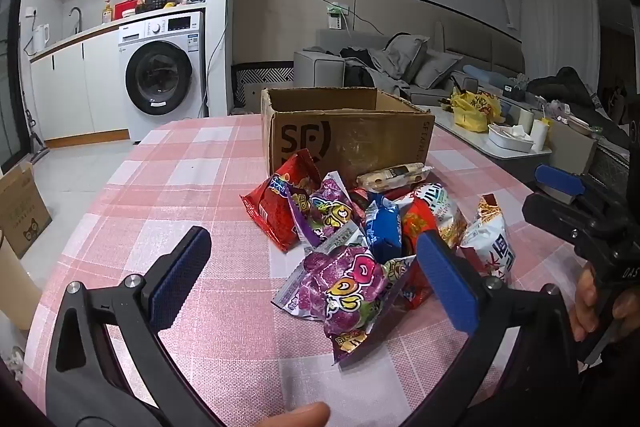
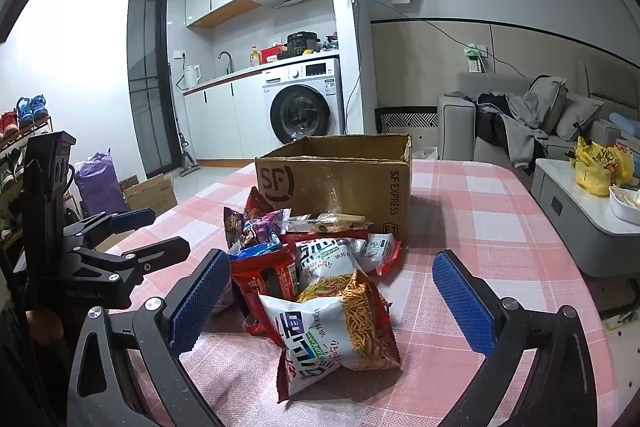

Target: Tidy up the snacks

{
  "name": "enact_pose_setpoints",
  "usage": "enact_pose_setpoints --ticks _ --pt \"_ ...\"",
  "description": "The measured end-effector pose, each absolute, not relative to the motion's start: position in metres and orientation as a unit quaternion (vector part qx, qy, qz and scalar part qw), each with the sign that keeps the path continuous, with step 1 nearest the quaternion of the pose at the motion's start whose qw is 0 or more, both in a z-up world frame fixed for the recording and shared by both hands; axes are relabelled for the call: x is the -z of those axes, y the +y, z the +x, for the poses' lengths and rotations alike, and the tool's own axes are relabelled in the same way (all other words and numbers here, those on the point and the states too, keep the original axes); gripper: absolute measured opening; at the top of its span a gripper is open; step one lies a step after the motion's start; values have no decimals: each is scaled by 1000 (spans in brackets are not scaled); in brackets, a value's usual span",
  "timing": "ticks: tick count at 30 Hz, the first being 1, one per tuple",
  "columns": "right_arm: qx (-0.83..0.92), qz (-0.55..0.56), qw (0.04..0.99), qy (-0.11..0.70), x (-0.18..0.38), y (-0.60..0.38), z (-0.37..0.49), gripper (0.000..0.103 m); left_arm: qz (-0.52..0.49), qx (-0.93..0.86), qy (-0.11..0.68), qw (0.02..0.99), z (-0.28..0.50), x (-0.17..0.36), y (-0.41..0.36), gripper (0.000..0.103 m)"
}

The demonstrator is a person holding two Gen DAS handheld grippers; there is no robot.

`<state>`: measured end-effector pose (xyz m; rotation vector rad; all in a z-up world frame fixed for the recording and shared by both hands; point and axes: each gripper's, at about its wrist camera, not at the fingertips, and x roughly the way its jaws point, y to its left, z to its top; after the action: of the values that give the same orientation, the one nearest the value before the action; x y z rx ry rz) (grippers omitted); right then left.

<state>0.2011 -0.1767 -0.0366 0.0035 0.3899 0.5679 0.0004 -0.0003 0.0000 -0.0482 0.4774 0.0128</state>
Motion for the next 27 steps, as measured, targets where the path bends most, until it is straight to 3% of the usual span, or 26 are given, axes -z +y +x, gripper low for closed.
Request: enact_pose_setpoints --ticks 27 --pt "-278 -2 941 195 37 -176 201 103 -30 -4 232 972 0 0 0 102"
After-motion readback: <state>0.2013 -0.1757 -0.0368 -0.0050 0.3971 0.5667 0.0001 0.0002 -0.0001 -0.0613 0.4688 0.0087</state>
